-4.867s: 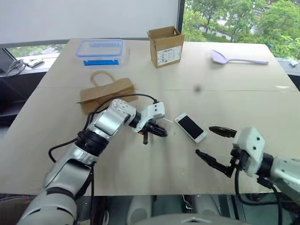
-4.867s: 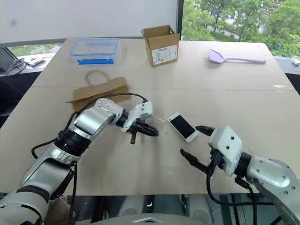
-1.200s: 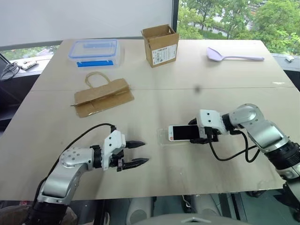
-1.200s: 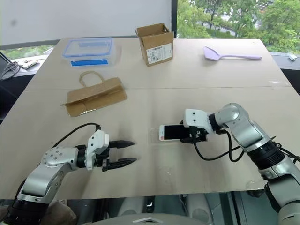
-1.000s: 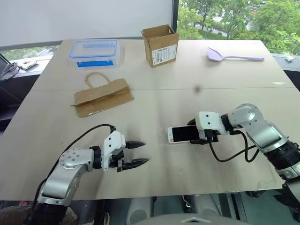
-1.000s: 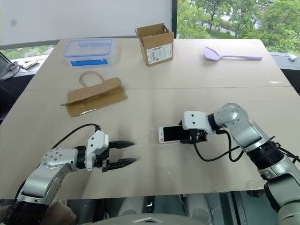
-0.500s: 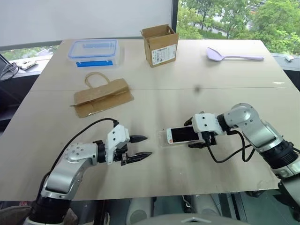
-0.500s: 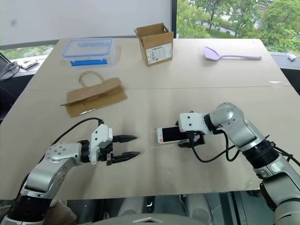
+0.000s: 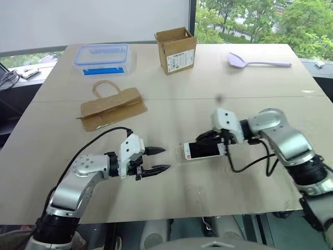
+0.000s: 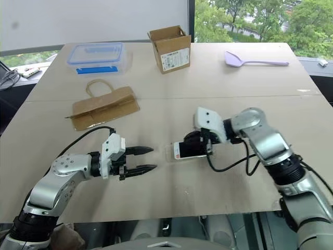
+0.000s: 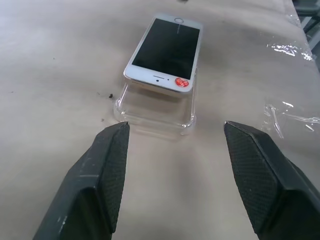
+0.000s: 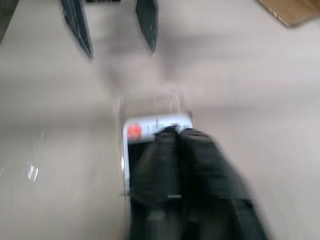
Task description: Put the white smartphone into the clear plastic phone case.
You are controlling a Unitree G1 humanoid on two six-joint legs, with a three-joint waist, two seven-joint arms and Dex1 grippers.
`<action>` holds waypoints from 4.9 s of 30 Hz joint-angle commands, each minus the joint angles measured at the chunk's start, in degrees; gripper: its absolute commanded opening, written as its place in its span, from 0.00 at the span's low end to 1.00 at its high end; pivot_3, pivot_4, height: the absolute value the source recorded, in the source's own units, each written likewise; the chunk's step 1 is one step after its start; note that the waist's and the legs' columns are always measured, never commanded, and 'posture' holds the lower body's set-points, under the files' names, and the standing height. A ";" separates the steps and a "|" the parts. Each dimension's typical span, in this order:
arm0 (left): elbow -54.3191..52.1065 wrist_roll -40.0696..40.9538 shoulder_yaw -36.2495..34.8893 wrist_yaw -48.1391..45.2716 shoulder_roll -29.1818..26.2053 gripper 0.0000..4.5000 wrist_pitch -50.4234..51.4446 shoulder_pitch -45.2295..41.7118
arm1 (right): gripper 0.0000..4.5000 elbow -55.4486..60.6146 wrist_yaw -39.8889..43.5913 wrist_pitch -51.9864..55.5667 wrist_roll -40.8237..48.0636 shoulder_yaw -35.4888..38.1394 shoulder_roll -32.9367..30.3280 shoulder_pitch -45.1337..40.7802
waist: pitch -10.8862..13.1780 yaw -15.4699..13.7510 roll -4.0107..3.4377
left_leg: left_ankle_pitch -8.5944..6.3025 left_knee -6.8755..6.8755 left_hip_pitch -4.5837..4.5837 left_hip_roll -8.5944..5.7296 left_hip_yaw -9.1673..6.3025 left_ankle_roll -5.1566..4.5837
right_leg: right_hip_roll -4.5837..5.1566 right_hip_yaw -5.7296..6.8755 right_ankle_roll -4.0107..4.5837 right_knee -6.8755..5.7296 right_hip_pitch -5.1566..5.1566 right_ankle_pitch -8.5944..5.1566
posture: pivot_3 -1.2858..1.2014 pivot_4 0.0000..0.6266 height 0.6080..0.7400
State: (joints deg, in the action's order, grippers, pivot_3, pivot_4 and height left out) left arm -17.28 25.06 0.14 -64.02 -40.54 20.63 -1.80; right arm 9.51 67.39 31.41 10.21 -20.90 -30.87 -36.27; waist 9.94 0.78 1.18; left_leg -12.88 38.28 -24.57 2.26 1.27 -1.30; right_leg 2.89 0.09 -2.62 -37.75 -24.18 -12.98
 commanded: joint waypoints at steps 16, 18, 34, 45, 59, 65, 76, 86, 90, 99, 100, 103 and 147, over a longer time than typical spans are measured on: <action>-0.76 0.28 -1.42 1.74 -0.24 0.02 -2.54 2.84 | 0.00 -5.40 -5.79 -1.76 -7.54 -5.08 3.23 -1.35 | 0.01 -0.09 -0.01 | 0.00 0.00 -0.02 -0.02 -0.01 0.00 | 0.02 0.00 0.00 0.02 0.00 0.00 | 0.52 0.24 1.00; -0.29 0.18 -1.35 1.62 -0.28 0.02 -2.98 2.85 | 0.00 -4.85 -6.61 -1.75 -6.75 -3.78 4.00 -1.56 | 0.01 -0.08 -0.02 | 0.00 0.00 -0.01 -0.02 -0.01 0.00 | 0.02 0.00 0.00 0.01 0.00 0.00 | 0.52 0.24 1.00; -1.47 0.65 -0.63 2.38 -0.80 0.02 -1.99 2.17 | 0.00 13.41 6.73 8.63 8.98 -0.11 -12.44 5.87 | 0.02 -0.17 -0.03 | 0.00 0.00 -0.03 0.00 -0.10 0.00 | 0.19 0.02 -0.01 0.08 0.01 -0.01 | 0.52 0.24 1.00; -1.74 1.09 -1.42 1.72 -1.75 0.02 -1.53 1.97 | 0.00 6.27 8.30 0.93 0.86 -7.09 -13.92 3.58 | 0.03 -0.11 -0.03 | 0.00 -0.01 -0.03 -0.01 -0.09 0.00 | 0.13 0.00 -0.02 0.11 -0.03 -0.01 | 0.52 0.24 1.00; -2.52 0.36 -0.69 3.22 -0.90 0.02 -2.08 3.52 | 0.00 2.68 8.05 -1.73 -2.65 -7.26 -11.39 1.93 | 0.03 -0.14 -0.04 | 0.00 -0.01 -0.04 -0.01 -0.07 0.00 | 0.12 0.01 -0.01 0.10 -0.03 -0.01 | 0.52 0.24 1.00; -2.57 0.57 -1.05 3.12 -0.99 0.02 -2.22 3.89 | 0.00 4.27 10.04 -0.44 0.39 -5.42 -11.37 2.12 | 0.03 -0.14 -0.04 | 0.00 -0.01 -0.03 -0.01 -0.07 0.00 | 0.12 0.01 -0.01 0.10 -0.03 -0.01 | 0.52 0.24 1.00; -5.52 1.80 -0.58 4.96 -0.90 0.02 1.54 2.17 | 0.00 -2.66 -0.60 -4.46 -2.05 -3.90 -1.29 -1.63 | 0.03 -0.30 -0.04 | 0.00 -0.01 0.01 0.00 -0.08 0.01 | 0.08 0.01 -0.01 0.04 -0.03 0.00 | 0.52 0.24 1.00; -6.51 2.18 -0.16 6.15 -0.65 0.02 3.26 1.17 | 0.00 -10.32 -0.13 -12.01 -11.09 -11.18 -1.37 0.02 | 0.02 -0.09 -0.04 | 0.00 -0.02 0.04 -0.04 0.02 0.00 | 0.05 0.01 -0.01 0.04 0.02 -0.01 | 0.52 0.24 1.00; -6.02 2.03 -0.35 5.91 -0.73 0.02 2.53 1.79 | 0.00 -12.68 -0.25 -15.16 -14.64 -13.17 -1.66 0.41 | 0.02 -0.11 -0.04 | -0.01 -0.06 0.52 -0.01 0.01 0.01 | 0.05 0.01 -0.13 0.07 0.47 -0.10 | 0.52 0.24 1.00; -2.25 0.28 0.03 4.53 -0.05 0.02 -2.00 3.68 | 0.00 -12.21 0.43 -18.00 -14.66 -12.15 -0.56 3.69 | -0.22 -0.14 0.01 | -0.01 -0.13 0.77 0.05 -0.08 0.02 | 0.16 -0.11 -0.08 0.08 0.52 -0.07 | 0.52 0.24 1.00; -1.89 0.12 0.00 4.49 0.00 0.02 -2.42 3.99 | 0.00 -10.88 0.33 -16.99 -12.52 -10.29 0.14 3.99 | -0.23 -0.15 0.03 | -0.01 -0.14 0.77 0.06 -0.08 0.02 | 0.16 -0.12 -0.04 0.08 0.52 -0.05 | 0.52 0.24 1.00; -0.17 -1.40 0.42 4.47 -0.08 0.02 -3.88 4.90 | 0.00 -5.59 -0.57 -11.29 -5.75 -3.22 1.80 3.57 | -0.15 -0.14 -0.03 | -0.01 -0.21 0.75 0.09 -0.04 0.02 | 0.19 -0.16 0.01 0.09 0.50 -0.02 | 0.52 0.24 1.00; -5.44 -8.98 12.14 11.07 6.18 0.02 10.10 -7.31 | 0.00 16.88 -16.17 6.18 -2.71 15.01 -19.26 23.65 | -0.26 -1.53 -0.80 | 0.17 -0.91 -0.16 -0.11 0.14 -0.28 | 0.56 0.62 -0.46 1.00 0.24 -0.03 | 0.52 0.24 1.00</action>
State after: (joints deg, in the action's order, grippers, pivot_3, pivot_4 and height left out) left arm -19.74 15.76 12.13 -53.22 -33.69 30.15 -9.60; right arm 24.92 50.84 37.47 7.10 -6.75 -49.28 -12.82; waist 9.68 -0.75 0.38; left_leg -12.71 37.37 -24.72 2.15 1.41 -1.58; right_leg 3.46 0.71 -2.92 -36.75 -23.94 -13.12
